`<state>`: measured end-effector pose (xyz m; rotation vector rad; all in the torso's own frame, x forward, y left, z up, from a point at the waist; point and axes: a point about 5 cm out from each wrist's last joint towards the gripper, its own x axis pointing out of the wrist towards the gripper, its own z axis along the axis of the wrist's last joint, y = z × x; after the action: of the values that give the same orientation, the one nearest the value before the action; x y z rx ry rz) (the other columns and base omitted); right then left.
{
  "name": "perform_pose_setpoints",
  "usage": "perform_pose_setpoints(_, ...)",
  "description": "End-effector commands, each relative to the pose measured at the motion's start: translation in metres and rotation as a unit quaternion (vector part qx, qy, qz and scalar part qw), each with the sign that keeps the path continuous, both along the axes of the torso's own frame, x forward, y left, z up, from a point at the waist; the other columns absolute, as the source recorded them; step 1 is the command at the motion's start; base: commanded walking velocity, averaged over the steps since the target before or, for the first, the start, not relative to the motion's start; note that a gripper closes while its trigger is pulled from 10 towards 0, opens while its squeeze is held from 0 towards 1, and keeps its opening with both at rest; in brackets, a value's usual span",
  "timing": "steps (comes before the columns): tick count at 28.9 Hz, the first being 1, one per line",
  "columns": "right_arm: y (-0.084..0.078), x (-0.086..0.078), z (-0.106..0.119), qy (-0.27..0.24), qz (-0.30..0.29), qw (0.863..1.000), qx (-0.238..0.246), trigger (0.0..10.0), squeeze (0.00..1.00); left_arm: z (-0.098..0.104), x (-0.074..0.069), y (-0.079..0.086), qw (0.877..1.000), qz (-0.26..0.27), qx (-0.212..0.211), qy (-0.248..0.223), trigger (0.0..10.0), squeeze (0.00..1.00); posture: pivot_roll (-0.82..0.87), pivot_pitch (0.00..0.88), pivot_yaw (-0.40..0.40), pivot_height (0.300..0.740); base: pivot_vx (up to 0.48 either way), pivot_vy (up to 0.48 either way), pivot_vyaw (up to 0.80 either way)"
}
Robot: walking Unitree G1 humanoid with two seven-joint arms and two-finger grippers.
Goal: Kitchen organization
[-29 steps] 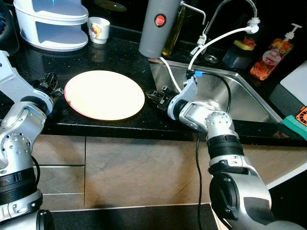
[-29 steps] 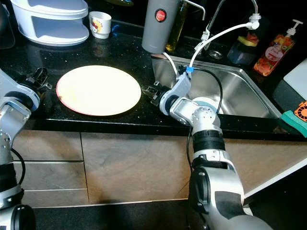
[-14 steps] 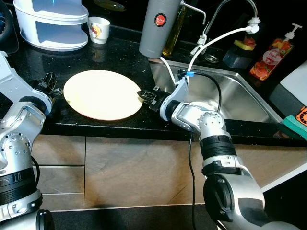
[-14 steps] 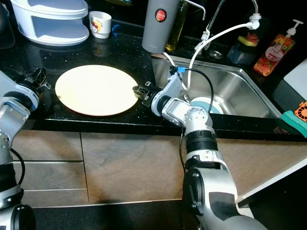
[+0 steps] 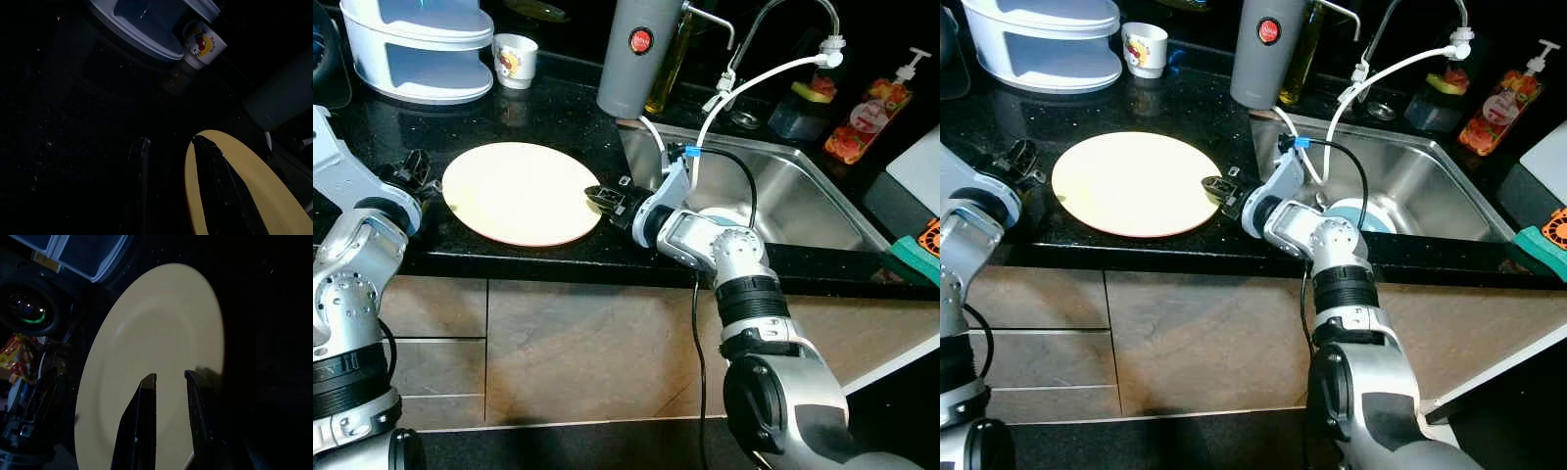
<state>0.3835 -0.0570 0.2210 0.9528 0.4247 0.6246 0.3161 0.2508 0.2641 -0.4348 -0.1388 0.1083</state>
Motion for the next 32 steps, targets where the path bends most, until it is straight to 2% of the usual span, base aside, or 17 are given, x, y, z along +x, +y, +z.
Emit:
perform_pose_setpoints(1, -0.015, 0.005, -0.002, -0.001, -0.027, 1.000, -0.013, 10.0, 0.00, -0.004, -0.001, -0.004, 1.000, -0.004, 0.002, 0.007, 10.0, 0.00, 0.18, 0.048, -0.233, 0.740, 0.000, 0.000, 0.00)
perform_pose_setpoints(3, -0.026, 0.008, 0.001, -0.009, -0.043, 0.999, -0.025, 10.0, 0.00, -0.005, -0.001, -0.003, 1.000, -0.001, 0.002, 0.009, 10.0, 0.00, 0.17, 0.051, -0.236, 0.740, 0.000, 0.000, 0.00)
perform_pose_setpoints(10, -0.031, 0.009, -0.002, -0.006, -0.051, 0.998, -0.032, 10.0, 0.00, -0.005, 0.000, -0.004, 1.000, -0.003, 0.001, 0.008, 10.0, 0.00, 0.17, 0.051, -0.236, 0.740, 0.000, 0.000, 0.00)
perform_pose_setpoints(32, -0.013, 0.006, -0.004, 0.000, -0.018, 1.000, -0.011, 10.0, 0.00, -0.004, -0.001, -0.003, 1.000, 0.000, -0.001, 0.006, 10.0, 0.00, 0.18, 0.055, -0.240, 0.740, 0.000, 0.000, 0.00)
